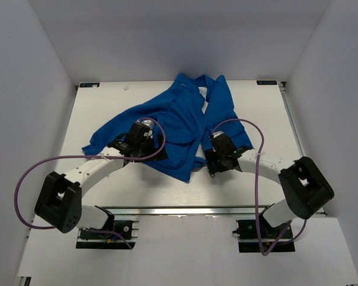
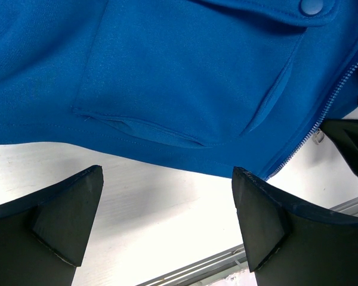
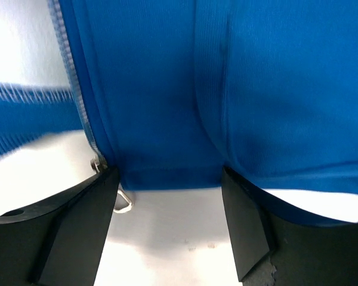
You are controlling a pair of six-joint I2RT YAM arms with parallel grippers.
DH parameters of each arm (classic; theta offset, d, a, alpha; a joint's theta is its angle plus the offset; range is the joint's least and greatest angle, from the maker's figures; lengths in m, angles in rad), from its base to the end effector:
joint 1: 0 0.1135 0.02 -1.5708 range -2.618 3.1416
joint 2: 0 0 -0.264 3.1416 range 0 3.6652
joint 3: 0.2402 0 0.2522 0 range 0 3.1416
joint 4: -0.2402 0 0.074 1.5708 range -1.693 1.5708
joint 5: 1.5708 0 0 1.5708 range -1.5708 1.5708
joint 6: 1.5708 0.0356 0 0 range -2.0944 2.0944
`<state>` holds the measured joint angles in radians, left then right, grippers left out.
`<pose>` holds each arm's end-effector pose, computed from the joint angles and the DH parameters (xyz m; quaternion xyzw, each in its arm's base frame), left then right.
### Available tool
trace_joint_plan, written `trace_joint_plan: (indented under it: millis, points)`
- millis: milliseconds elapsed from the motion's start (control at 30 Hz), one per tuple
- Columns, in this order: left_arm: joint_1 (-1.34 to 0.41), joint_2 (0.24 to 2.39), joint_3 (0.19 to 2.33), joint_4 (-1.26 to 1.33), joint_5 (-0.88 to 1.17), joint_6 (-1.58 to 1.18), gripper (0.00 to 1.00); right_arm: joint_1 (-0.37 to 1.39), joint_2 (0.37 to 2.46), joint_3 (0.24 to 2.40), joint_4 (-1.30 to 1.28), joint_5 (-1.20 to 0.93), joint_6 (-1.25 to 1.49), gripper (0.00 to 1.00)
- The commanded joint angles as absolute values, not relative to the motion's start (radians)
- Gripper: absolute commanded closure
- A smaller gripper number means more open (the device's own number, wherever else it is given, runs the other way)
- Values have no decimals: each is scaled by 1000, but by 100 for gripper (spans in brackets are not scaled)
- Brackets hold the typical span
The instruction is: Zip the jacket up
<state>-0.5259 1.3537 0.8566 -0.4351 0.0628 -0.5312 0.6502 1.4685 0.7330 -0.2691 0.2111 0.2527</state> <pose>0.2344 -0.1386 0.2193 0.0073 0.9490 -0.1840 0.2559 0.2221 0.1595 0.1644 -0.1597 0.9419 0.0302 0.2941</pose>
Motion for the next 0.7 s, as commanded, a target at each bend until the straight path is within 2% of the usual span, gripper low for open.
trace_joint_plan:
  millis: [0, 233, 567, 667]
  points:
    - [-529, 1338, 868, -425, 72, -520, 2, 657, 1523, 793, -270, 254, 247, 25]
    - [-529, 1322, 862, -436, 55, -519, 2, 657, 1571, 792, -278, 166, 279, 30]
    - [-529, 1315, 865, -446, 38, -509, 2, 686, 1640, 752, -340, 166, 383, 34]
    - [-529, 1319, 871, -446, 37, -509, 2, 707, 1658, 750, -386, 201, 429, 49]
